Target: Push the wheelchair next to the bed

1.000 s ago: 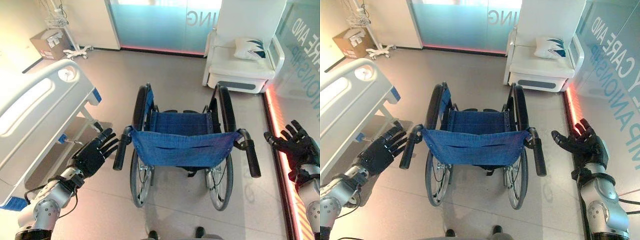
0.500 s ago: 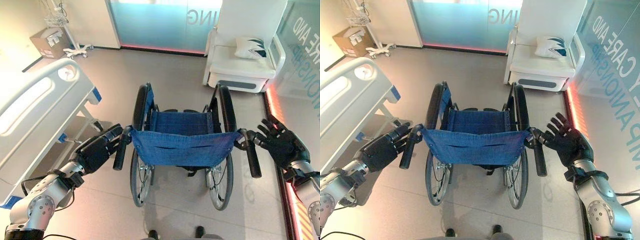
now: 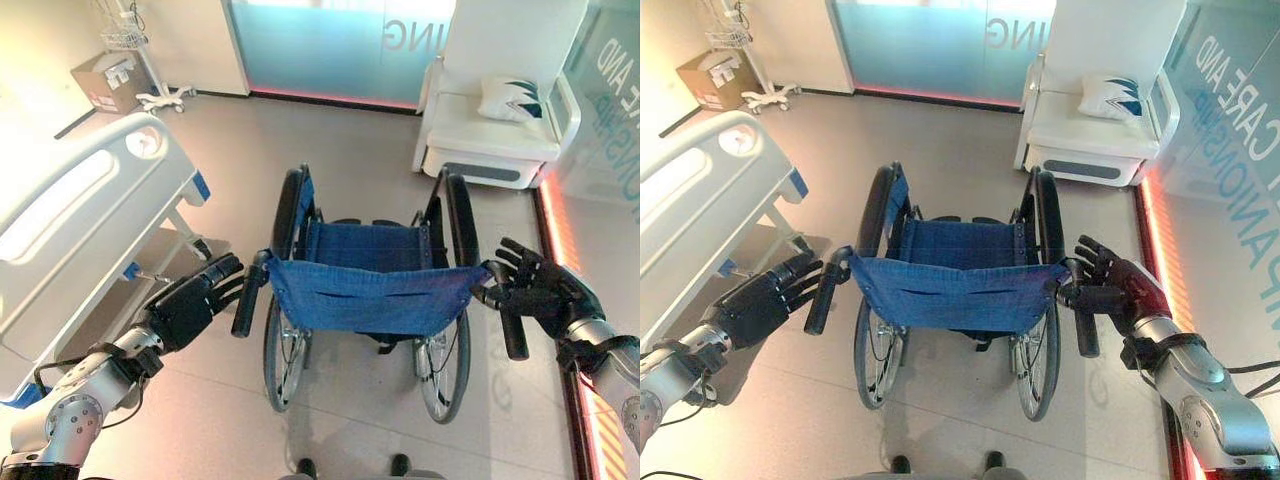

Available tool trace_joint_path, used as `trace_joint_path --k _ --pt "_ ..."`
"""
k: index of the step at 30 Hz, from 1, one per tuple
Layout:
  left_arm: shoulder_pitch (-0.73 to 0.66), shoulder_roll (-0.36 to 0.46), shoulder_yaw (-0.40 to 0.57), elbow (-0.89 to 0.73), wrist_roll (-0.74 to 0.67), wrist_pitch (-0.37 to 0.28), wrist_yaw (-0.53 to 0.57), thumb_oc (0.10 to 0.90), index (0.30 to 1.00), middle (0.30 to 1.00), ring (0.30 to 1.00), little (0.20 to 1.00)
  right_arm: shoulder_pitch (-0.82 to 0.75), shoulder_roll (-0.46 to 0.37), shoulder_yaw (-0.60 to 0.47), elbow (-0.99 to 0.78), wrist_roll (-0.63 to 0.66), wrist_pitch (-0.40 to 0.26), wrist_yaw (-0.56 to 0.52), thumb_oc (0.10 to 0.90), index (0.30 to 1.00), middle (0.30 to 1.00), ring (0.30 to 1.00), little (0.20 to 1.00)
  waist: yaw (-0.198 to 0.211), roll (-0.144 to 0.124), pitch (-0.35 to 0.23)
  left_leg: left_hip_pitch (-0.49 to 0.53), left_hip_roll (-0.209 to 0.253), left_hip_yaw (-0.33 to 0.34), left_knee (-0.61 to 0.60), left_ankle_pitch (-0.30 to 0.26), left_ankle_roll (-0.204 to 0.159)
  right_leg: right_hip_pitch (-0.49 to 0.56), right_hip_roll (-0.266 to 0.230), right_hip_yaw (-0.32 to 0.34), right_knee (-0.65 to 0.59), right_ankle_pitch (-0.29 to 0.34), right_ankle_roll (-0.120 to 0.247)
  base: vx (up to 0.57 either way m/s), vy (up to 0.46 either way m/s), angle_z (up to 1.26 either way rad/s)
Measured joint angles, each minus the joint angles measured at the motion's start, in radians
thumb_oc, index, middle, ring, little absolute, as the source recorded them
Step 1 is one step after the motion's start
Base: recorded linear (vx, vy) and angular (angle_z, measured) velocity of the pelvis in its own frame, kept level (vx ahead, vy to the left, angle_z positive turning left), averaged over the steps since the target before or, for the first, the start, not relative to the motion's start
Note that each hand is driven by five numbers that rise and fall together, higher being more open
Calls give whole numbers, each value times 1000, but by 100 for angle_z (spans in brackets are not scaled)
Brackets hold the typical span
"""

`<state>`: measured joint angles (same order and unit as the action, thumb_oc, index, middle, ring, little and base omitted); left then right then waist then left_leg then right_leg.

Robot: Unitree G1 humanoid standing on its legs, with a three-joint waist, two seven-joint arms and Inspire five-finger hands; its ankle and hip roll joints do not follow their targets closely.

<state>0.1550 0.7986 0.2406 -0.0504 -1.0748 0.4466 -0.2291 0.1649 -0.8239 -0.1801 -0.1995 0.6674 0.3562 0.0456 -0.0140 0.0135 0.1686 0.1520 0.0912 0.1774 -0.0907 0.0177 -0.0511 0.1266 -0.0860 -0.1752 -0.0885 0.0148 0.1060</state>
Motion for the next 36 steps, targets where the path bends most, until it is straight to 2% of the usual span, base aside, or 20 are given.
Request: trace_joint_path --k 6,14,19,28,36 --pt "0 2 -3 0 -2 -1 18 800 900 900 900 900 -19 -21 14 -2 -114 0 -40 800 900 900 900 900 3 -5 0 3 0 -2 0 0 0 4 0 -1 0 0 0 0 0 0" --pt "0 9 -41 -1 -5 -2 39 800 900 900 900 900 -40 -24 46 -9 -149 -2 -133 800 900 900 900 900 7 -8 -1 3 -2 -4 0 0 0 5 -2 -2 0 0 0 0 0 0" --pt "0 9 -41 -5 -4 -2 47 800 900 900 900 900 -48 -14 46 -6 -134 12 -145 800 900 900 900 900 8 -7 -1 2 -2 -4 0 0 0 4 -3 -3 0 0 0 0 0 0" --pt "0 7 -41 -12 -3 -3 51 800 900 900 900 900 -83 16 90 9 -57 106 -122 800 900 900 900 900 13 -7 0 2 -2 -4 0 0 0 4 -2 -4 -1 0 0 0 0 0" --pt "0 7 -41 -12 -3 -3 65 800 900 900 900 900 -103 15 110 36 12 129 -108 800 900 900 900 900 15 -8 -1 3 -1 -5 0 0 0 6 -3 -24 -1 0 0 0 0 0"
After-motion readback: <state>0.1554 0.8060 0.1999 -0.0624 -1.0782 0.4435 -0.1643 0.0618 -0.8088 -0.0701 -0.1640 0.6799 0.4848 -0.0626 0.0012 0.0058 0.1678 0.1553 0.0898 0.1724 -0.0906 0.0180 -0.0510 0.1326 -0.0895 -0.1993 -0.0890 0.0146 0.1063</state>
